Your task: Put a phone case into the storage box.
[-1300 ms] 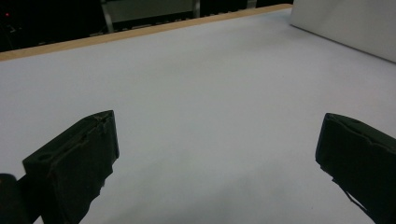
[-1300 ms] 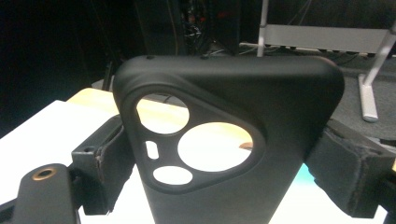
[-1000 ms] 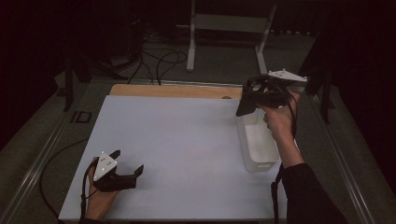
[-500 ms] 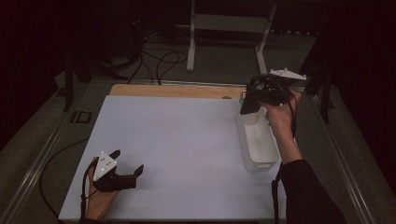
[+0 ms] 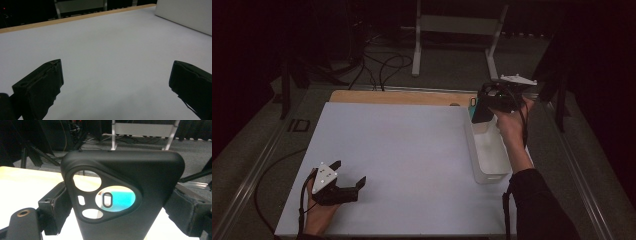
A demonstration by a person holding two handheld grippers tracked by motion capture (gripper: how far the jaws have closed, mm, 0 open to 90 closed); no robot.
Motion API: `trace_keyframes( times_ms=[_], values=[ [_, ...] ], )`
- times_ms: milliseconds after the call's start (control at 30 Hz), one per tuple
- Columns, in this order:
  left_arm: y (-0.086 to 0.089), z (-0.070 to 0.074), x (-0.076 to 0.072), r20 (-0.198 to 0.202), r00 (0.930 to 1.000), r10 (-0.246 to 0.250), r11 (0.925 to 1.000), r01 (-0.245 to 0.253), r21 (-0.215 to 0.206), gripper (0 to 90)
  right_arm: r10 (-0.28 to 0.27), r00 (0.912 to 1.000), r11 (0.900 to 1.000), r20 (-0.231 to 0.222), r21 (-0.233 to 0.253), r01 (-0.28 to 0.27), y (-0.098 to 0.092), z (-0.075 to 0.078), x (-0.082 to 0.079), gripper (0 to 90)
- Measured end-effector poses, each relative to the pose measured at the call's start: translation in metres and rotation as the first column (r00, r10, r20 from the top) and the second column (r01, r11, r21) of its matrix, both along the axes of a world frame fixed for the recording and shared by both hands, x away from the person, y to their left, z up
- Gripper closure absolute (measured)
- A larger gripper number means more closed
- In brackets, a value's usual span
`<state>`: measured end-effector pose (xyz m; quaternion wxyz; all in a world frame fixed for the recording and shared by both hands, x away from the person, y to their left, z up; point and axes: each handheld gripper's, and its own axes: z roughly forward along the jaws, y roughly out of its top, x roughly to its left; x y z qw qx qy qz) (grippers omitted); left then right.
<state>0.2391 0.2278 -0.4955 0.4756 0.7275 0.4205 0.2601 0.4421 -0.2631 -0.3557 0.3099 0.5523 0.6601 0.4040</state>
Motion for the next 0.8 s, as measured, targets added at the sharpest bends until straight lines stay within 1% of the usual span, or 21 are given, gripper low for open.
trace_keyframes(
  times_ms=[133,267,367,433,633,700,800],
  values=[
    [0.000,0.000,0.000,0.000,1.0000,0.000,1.0000,0.000,-0.001,0.0,-0.012,0.9999,1.000,-0.010,-0.001,0.012,-0.001,-0.004,0.003,14.0],
    [0.001,0.000,0.000,0.001,1.0000,0.002,1.0000,-0.002,-0.002,0.0,-0.026,0.9990,1.000,-0.037,-0.004,0.026,-0.001,-0.012,0.007,13.9],
    [0.001,0.000,0.000,0.001,1.0000,0.002,1.0000,-0.002,-0.002,0.0,-0.028,0.9988,1.000,-0.040,-0.011,0.028,-0.001,-0.015,0.008,13.9],
    [0.001,0.000,0.000,0.000,1.0000,0.001,1.0000,-0.001,-0.002,0.0,-0.033,0.9981,0.999,-0.053,-0.019,0.032,-0.001,-0.020,0.010,13.8],
    [0.000,0.000,0.000,0.000,1.0000,0.001,1.0000,-0.001,-0.004,0.0,-0.044,0.9963,0.999,-0.074,-0.015,0.043,-0.001,-0.027,0.013,13.7],
    [0.000,0.000,0.000,0.000,1.0000,0.000,1.0000,0.000,-0.003,0.0,-0.047,0.9958,0.999,-0.078,-0.031,0.044,0.000,-0.029,0.014,13.7],
    [0.000,0.000,0.000,0.000,1.0000,-0.001,1.0000,0.001,-0.003,0.0,-0.050,0.9948,0.998,-0.088,-0.028,0.048,0.001,-0.033,0.016,13.6]
  ],
)
